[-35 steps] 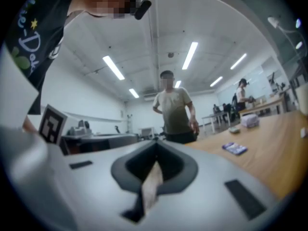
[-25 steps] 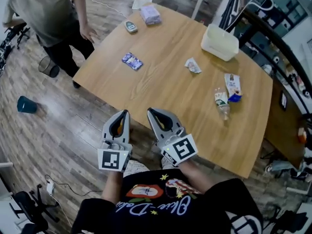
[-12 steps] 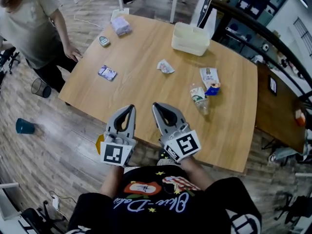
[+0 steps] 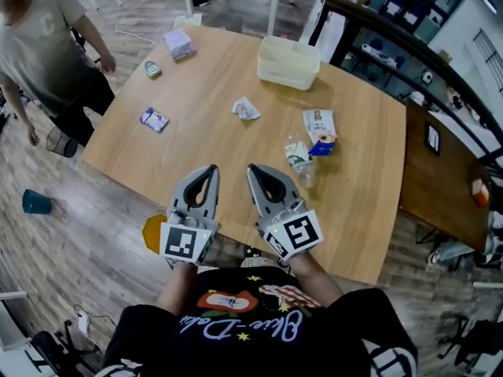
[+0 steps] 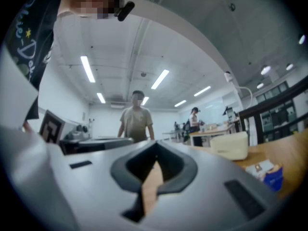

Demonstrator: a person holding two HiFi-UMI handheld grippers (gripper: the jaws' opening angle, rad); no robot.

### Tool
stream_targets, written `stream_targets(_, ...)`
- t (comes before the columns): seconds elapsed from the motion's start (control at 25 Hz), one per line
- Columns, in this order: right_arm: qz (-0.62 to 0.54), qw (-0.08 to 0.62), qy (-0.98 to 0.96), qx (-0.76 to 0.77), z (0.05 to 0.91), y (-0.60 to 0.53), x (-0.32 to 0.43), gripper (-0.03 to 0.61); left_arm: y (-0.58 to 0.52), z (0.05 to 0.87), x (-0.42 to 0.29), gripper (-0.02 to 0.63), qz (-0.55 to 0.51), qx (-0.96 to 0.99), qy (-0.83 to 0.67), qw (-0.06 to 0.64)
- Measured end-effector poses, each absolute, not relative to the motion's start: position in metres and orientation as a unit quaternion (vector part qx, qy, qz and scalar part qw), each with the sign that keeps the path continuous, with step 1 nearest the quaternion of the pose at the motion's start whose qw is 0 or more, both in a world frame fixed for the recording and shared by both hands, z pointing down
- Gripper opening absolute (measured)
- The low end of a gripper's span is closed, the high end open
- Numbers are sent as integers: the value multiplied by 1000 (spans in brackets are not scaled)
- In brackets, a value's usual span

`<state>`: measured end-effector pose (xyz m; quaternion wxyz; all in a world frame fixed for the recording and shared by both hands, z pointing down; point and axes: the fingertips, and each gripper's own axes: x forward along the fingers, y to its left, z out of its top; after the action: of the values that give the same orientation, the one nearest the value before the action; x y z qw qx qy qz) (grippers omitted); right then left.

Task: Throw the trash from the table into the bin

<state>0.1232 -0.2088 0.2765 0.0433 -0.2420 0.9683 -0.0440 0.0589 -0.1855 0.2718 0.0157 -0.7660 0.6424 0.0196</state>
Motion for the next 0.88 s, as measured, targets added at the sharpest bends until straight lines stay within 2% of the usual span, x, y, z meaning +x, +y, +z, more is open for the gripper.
stream_targets(0.4, -44, 49, 970, -236, 274, -229, 163, 6, -199, 263, 101, 11, 4, -766, 642, 28)
stream_targets(0.64, -46, 73, 966, -242, 265, -237, 168, 6, -197, 262, 100, 11, -11, -762, 647, 33)
stream_targets(0.88, -43, 55, 967, -246, 272, -240, 163, 6, -205, 264, 100, 11, -10, -769, 639, 29)
